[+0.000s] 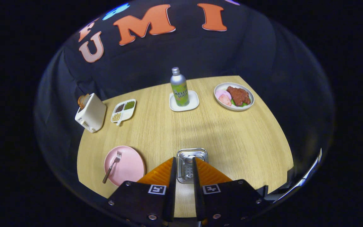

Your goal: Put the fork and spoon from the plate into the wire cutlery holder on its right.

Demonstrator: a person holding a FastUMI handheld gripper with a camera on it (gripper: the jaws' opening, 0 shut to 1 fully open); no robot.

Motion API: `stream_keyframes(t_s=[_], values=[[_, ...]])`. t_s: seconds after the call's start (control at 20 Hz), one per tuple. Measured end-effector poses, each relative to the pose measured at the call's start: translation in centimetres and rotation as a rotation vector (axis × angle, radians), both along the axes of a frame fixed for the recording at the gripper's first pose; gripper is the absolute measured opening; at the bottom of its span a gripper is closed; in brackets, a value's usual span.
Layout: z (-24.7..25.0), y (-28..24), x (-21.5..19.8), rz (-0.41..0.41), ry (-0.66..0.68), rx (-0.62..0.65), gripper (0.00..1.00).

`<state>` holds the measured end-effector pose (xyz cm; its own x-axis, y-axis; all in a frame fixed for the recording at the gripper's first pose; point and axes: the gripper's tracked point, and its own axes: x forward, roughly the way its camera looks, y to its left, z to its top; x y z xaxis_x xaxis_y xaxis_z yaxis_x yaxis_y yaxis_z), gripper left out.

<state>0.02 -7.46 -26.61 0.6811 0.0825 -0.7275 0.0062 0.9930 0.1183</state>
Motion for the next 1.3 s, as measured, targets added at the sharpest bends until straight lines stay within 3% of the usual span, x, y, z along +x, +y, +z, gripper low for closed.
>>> stream_keyframes(t_s=[0.15, 0.4, 0.6, 0.9, 1.3], values=[[2.5, 1.6, 1.1, 0.005, -0.124, 0.019, 0.38], [5.6, 5.2, 1.9, 0.039, -0.291, 0.023, 0.68], [7.1, 8.3, 1.5, 0.077, -0.368, -0.010, 0.86], [5.6, 13.8, 1.0, 0.101, -0.352, 0.020, 0.91], [1.0, 21.7, -0.8, 0.173, -0.227, 0.033, 0.92]])
